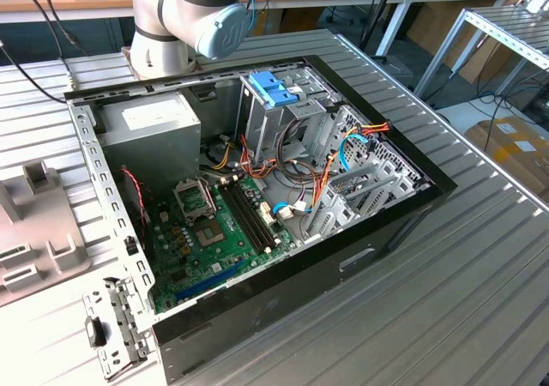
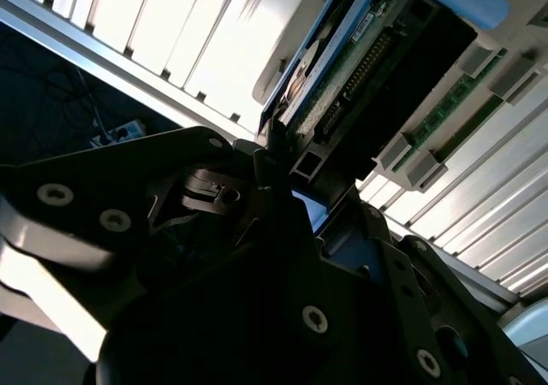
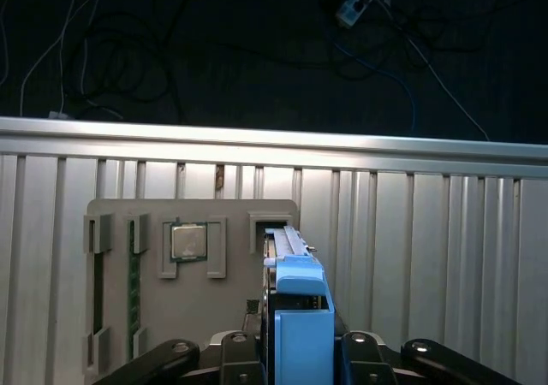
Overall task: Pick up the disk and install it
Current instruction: 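Pick up the disk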
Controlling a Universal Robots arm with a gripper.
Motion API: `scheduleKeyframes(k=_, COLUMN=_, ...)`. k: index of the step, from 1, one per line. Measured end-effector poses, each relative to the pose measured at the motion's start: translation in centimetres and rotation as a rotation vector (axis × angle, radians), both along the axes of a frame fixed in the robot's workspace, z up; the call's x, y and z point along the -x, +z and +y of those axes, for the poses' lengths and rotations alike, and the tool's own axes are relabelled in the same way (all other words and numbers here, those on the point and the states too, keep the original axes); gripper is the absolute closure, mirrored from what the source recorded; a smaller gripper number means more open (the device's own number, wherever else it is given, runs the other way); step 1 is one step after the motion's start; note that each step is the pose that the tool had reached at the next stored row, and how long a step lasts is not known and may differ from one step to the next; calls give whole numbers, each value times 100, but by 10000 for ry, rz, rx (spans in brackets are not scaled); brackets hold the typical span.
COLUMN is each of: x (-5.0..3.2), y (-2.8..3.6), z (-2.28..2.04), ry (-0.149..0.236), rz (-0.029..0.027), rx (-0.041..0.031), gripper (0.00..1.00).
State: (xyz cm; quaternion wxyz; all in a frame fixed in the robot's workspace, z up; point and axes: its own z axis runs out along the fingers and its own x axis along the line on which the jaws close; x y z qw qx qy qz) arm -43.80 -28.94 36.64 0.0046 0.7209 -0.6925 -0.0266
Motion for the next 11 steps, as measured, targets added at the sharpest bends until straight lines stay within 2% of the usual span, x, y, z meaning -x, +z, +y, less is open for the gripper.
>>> scheduleKeyframes(k=7, x=0, y=35, z=0, ry=0, rz=-2, rx=-38, gripper=63)
scheduleKeyframes(k=11, x=0, y=44, z=0, ry=0, rz=-1, rx=-85, gripper=63)
